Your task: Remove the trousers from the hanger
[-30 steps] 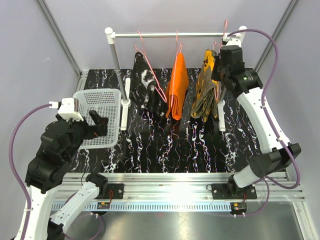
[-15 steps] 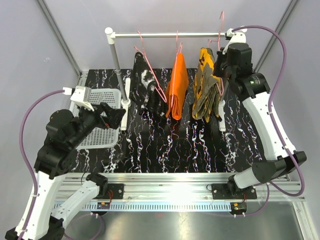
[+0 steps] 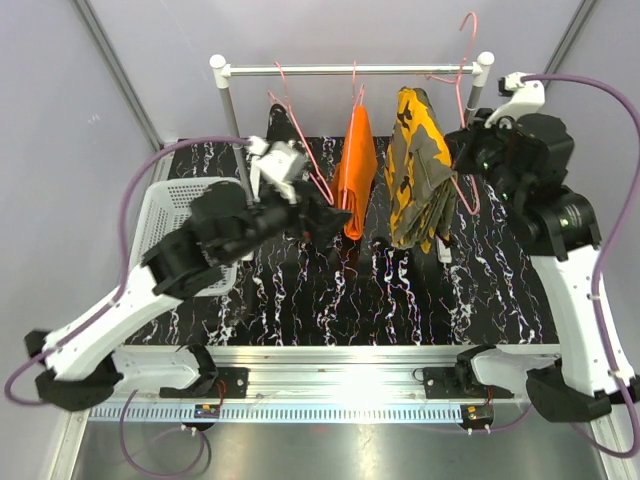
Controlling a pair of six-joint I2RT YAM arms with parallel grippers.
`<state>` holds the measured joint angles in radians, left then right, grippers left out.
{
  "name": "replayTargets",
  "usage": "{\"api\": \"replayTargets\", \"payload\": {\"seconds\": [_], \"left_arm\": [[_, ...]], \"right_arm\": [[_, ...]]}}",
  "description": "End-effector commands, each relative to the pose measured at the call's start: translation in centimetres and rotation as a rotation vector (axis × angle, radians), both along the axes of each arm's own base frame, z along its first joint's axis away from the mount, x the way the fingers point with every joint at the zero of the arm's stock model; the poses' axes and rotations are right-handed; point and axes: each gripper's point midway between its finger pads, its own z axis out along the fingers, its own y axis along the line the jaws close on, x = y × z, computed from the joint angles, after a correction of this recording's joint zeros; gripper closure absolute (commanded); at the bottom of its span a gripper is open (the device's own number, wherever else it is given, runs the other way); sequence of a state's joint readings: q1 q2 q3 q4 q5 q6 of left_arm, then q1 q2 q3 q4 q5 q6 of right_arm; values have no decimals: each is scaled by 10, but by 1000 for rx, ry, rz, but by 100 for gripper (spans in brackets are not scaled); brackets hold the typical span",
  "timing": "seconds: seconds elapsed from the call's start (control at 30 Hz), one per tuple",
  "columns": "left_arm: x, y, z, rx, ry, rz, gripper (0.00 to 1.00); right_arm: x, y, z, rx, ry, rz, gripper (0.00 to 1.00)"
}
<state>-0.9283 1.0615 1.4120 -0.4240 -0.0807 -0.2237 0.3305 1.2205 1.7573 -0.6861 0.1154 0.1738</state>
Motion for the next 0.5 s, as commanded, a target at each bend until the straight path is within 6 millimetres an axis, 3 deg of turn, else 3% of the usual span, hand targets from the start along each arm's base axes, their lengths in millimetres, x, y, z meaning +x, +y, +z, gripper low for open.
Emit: {"api": "replayTargets", "payload": {"seconds": [0.0,0.1,0.2,0.23,0.27,0.33,0.37,0.47], "left_arm": [[2,-42,45,-26,-172,7,1],[-9,-77,54,-18,-214,-37,1],[-19,-119,45,3,-211,-98,1],[-21,-126,53,-10,-225,-104,1],[-21,-141,44,10,-221,-113,1],[-26,-155,50,2,-226,-122,1],[-25,-169,39,26,-214,-132,1],[-26,-183,33,46,-201,-144,1]], "right_arm": [[-40,-1,69,130,-215,56,100],[-60,-3,67,164,-220,76,100],[-79,-3,65,183,-218,105,100],[-84,0,64,189,-212,132,100],[-92,-1,65,198,-216,139,100],[-101,0,64,208,-213,157,100],[-109,-2,64,215,-219,162,100],[-120,-2,65,225,-221,180,100]]}}
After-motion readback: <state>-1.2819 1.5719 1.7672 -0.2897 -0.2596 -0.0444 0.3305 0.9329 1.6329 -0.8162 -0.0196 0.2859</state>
